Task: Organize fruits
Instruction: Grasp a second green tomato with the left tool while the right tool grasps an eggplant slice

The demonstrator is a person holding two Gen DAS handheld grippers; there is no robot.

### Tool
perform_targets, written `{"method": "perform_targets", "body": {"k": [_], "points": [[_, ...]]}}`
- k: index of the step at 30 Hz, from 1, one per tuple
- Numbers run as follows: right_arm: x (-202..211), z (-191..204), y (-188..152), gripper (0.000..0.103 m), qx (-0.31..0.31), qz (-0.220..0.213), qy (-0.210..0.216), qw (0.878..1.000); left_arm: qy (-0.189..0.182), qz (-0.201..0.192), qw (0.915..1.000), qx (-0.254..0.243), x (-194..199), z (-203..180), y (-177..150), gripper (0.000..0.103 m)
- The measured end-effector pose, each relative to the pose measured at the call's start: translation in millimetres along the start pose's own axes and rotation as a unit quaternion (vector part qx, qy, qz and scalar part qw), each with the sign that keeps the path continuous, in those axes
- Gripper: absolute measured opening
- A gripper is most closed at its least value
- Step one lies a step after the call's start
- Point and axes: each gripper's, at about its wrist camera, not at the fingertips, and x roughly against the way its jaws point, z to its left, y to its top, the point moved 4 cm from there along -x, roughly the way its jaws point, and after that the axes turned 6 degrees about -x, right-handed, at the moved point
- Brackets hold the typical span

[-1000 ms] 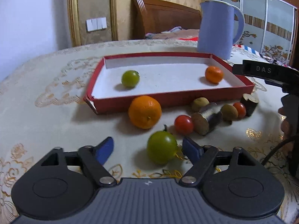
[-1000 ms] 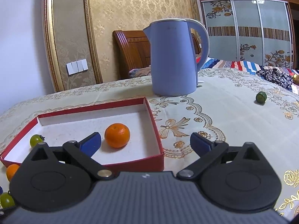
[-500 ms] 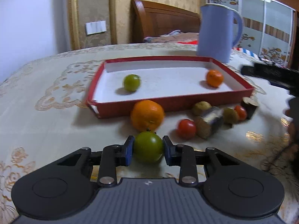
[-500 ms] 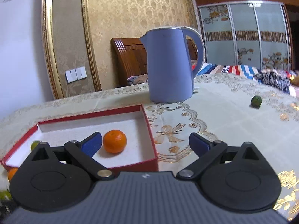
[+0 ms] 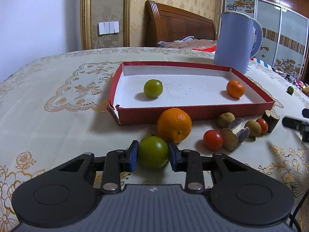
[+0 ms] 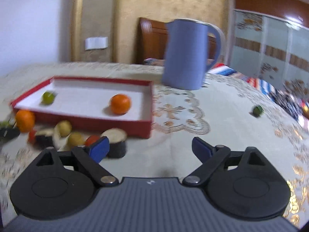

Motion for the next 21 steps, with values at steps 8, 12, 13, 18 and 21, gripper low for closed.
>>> {"method": "perform_targets", "body": {"k": [8,12,13,18,21], "points": [[-26.0,16.4,1.1,0.074,0.033,0.058,-0.022,0.998,0.001,-0.002,1.0,-0.002,0.2,1.8,-0.8,0.032],[-36.2,21.9,5.9,0.074,0.034,0.061,-0.005,0.998,0.0,-0.002,1.0,0.0,-0.4,2.8,-1.1,0.032],[-39.5,24.1,7.1,0.074,0.036,0.061,-0.005,0.997,0.0,-0.002,1.0,0.0,-0.5,2.9,-1.1,0.032],[-52.6,31.9,10.5,0.037,0.03,0.071,0.015,0.997,-0.001,-0.002,1.0,0.0,-0.7,3.4,-0.9,0.032],[-53.3,33.7,10.5,0.029,0.029,0.068,0.016,0.997,0.0,-0.002,1.0,0.0,-0.8,3.4,-0.8,0.032]]}}
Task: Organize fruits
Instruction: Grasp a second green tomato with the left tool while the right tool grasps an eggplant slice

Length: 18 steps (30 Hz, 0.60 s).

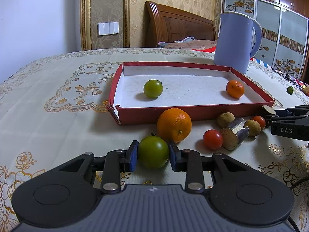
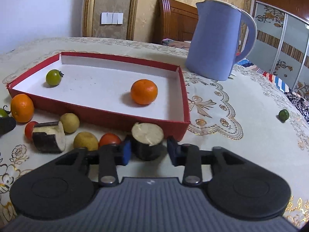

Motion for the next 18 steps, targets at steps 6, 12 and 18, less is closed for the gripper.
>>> {"method": "perform_targets", "body": {"k": [6,12,18], "points": [[2.8,-12.0,-0.1,0.03,-0.036,-0.009,-0.005,0.999,0.0,0.0,1.0,0.0,0.1,0.5,0.3,0.032],[3.7,-19.2,-0.6,0.03,-0.058,-0.015,-0.011,0.998,0.013,0.001,0.9998,-0.013,-0.6,-3.3,1.7,0.032],[4.4,-20.7,-0.9,0.03,-0.061,-0.018,-0.019,0.998,0.003,-0.002,1.0,-0.005,0.8,1.1,1.5,0.032]]}}
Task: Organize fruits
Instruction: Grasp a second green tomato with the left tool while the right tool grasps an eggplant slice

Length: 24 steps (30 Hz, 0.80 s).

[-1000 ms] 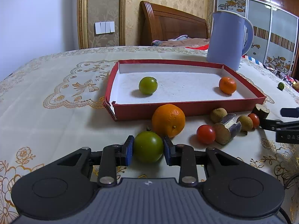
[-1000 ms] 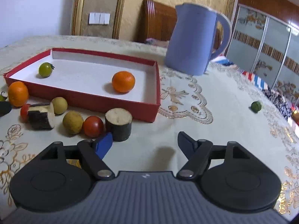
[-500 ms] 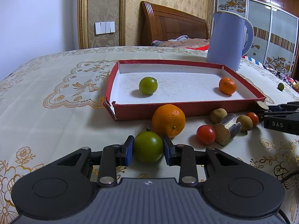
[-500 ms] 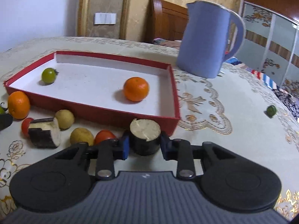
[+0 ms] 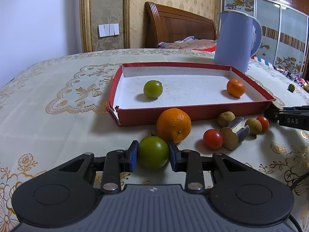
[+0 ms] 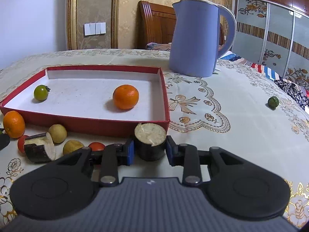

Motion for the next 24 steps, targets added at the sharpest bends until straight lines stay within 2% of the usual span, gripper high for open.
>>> {"method": "perform_targets", "body": {"k": [5,24], "points": [[-1.3,-3.8,-0.2,0.03,-0.01,0.005,0.003,1.0,0.003,0.0,1.0,0.001,0.0,0.1,-1.3,0.032],[7.9,-6.5,1.6,0.03,-0.017,-0.023,-0.01,1.0,0.021,-0.011,0.9997,-0.003,4.4,-7.0,3.0,0.032]]}}
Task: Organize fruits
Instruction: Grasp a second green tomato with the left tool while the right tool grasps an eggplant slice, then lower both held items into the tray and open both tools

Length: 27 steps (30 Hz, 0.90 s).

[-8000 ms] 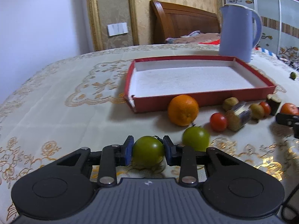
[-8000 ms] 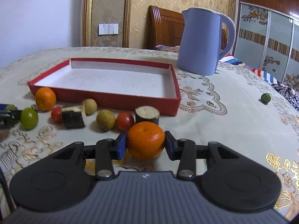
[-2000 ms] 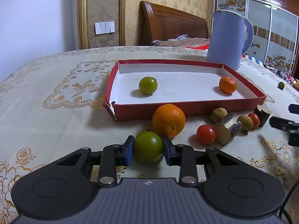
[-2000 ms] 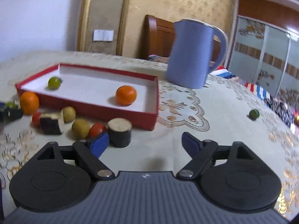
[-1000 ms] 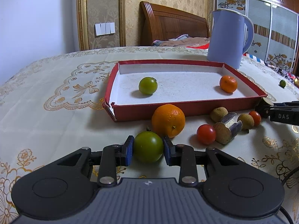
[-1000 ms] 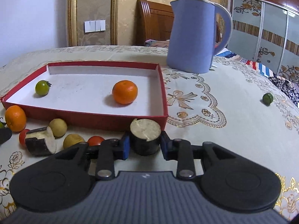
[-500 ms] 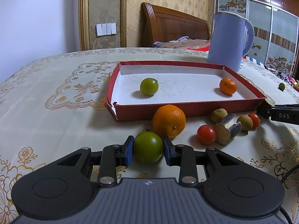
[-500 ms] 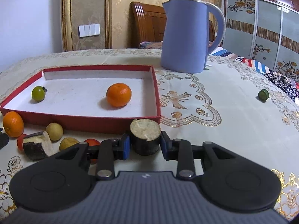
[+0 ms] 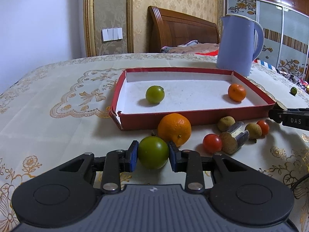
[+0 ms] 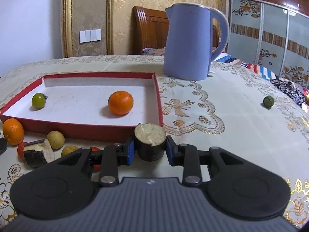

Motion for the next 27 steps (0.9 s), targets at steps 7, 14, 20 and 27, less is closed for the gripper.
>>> {"method": "perform_targets", "body": {"k": [7,14,20,27], "points": [[0.7,-3.5,0.9,0.03,-0.011,-0.001,0.002,1.0,0.0,-0.001,1.0,-0.001,-0.7,-2.9,0.0,0.032],[5.7,-0.6,4.5,0.03,-0.015,-0.005,0.014,1.0,-0.033,-0.004,0.9994,0.006,6.4,-5.6,15.3,0.032],[5.4,9.8,11.6,0.031,-0.006,-0.011,0.018,1.0,-0.028,-0.021,0.9992,-0.021,4.3,-15.7,37.8,0.032],[17.1,15.4,25.3,0.031,0.006,-0.038,0.016,0.999,-0.02,-0.025,0.9992,-0.022,-2.2,-7.2,46.8,0.032]]}}
